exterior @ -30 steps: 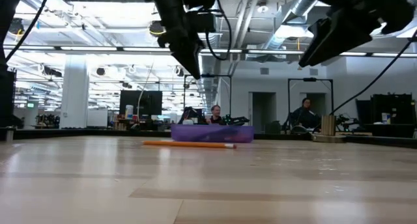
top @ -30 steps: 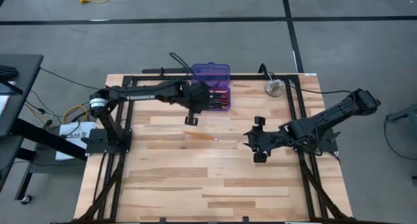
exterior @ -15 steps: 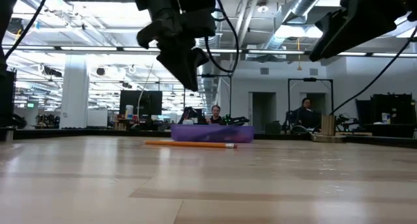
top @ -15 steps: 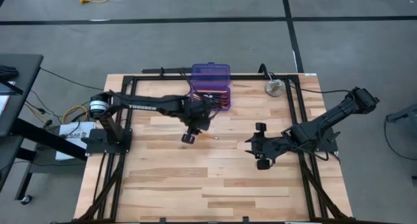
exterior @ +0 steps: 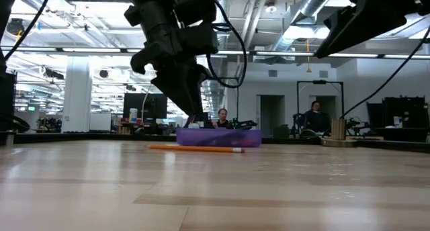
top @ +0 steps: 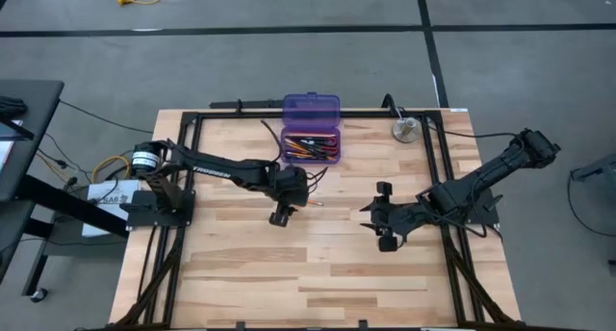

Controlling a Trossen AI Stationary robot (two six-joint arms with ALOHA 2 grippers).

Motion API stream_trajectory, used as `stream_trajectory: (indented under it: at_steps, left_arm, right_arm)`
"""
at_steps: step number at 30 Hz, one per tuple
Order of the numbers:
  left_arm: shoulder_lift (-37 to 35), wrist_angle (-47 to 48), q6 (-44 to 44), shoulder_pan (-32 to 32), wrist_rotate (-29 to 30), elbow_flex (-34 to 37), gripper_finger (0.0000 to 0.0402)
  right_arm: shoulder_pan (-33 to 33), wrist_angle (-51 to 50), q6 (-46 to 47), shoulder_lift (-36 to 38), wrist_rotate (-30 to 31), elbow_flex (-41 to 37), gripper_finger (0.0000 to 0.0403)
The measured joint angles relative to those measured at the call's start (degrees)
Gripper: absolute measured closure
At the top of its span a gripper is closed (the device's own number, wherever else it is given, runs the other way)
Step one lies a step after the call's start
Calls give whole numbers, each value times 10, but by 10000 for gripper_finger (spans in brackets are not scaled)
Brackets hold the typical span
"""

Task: Pick & place school supplies into a supply box
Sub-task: Put the yellow pencil into the violet supply box

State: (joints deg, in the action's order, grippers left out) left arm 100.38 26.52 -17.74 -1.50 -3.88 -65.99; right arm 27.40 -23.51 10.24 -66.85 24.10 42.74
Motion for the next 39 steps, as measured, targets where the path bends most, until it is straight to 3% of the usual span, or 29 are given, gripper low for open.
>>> stream_trajectory:
  at_steps: [5,21,39]
  left_arm:
    - [0,-31,0,-2,28,25,231]
    - [1,-95,-2,-25,30,71,231]
    - [96,-145,23,-45,9,66,238]
  right_arm:
    - [0,0,3,0,0,0,234]
    - [0,10,3,0,0,0,234]
    - [0,22,4,0,0,0,234]
